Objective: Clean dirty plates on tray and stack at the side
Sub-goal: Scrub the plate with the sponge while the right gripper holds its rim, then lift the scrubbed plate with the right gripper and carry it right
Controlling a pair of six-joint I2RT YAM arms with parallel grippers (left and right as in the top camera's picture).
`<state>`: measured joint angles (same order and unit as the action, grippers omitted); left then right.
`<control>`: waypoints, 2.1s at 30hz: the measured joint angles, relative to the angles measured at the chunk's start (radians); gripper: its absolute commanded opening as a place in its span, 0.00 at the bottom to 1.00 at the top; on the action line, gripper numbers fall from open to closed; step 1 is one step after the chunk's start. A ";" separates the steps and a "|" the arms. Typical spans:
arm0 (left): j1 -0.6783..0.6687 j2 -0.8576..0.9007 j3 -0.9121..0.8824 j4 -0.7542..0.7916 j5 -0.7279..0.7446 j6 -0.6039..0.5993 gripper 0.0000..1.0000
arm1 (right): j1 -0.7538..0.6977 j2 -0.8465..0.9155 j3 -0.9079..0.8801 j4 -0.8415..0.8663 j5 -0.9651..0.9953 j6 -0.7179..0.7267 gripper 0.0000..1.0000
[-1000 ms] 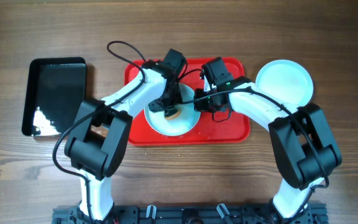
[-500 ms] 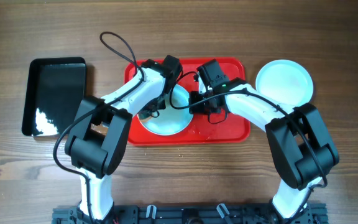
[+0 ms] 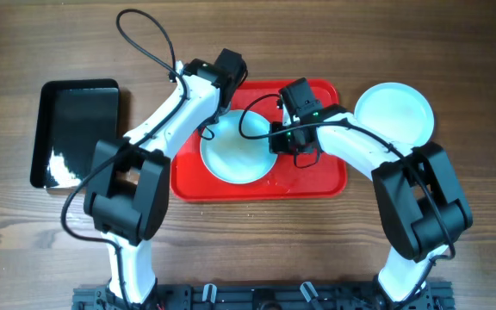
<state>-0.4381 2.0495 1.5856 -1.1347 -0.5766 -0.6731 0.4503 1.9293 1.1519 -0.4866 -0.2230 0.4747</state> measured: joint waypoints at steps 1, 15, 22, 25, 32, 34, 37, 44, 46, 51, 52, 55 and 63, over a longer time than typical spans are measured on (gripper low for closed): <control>0.000 -0.006 0.000 -0.009 0.019 -0.005 0.04 | -0.001 0.000 0.008 -0.024 0.008 0.000 0.04; 0.000 -0.208 0.003 -0.096 0.341 -0.068 0.04 | -0.001 -0.137 0.296 -0.461 0.357 -0.045 0.04; 0.000 -0.208 -0.003 -0.093 0.404 -0.046 0.04 | 0.000 -0.304 0.453 -0.517 0.575 -0.165 0.04; 0.000 -0.208 -0.004 -0.093 0.412 -0.040 0.04 | 0.015 -0.355 0.461 -0.530 0.701 -0.213 0.04; 0.000 -0.208 -0.005 -0.095 0.418 -0.035 0.04 | 0.106 -0.369 0.461 -0.546 0.956 -0.298 0.04; 0.000 -0.208 -0.005 -0.095 0.418 -0.035 0.04 | 0.136 -0.367 0.461 -0.547 1.030 -0.314 0.04; 0.000 -0.208 -0.005 -0.097 0.418 -0.035 0.04 | 0.177 -0.351 0.461 -0.562 1.139 -0.325 0.04; 0.000 -0.208 -0.005 -0.098 0.418 -0.035 0.04 | 0.269 -0.299 0.461 -0.606 1.330 -0.342 0.04; 0.000 -0.208 -0.005 -0.102 0.418 -0.035 0.04 | 0.290 -0.295 0.461 -0.606 1.365 -0.342 0.04; 0.000 -0.208 -0.005 -0.105 0.418 -0.035 0.04 | 0.330 -0.294 0.461 -0.606 1.450 -0.343 0.04; 0.000 -0.208 -0.005 -0.105 0.418 -0.035 0.04 | 0.337 -0.294 0.461 -0.606 1.467 -0.343 0.04; 0.000 -0.208 -0.005 -0.105 0.418 -0.035 0.04 | 0.357 -0.294 0.461 -0.607 1.502 -0.346 0.04; 0.000 -0.208 -0.005 -0.105 0.418 -0.035 0.04 | 0.360 -0.294 0.454 -0.623 1.367 -0.282 0.04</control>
<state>-0.4385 1.8420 1.5810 -1.2400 -0.1581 -0.7086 0.8101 1.6348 1.6058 -1.1095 1.1442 0.1928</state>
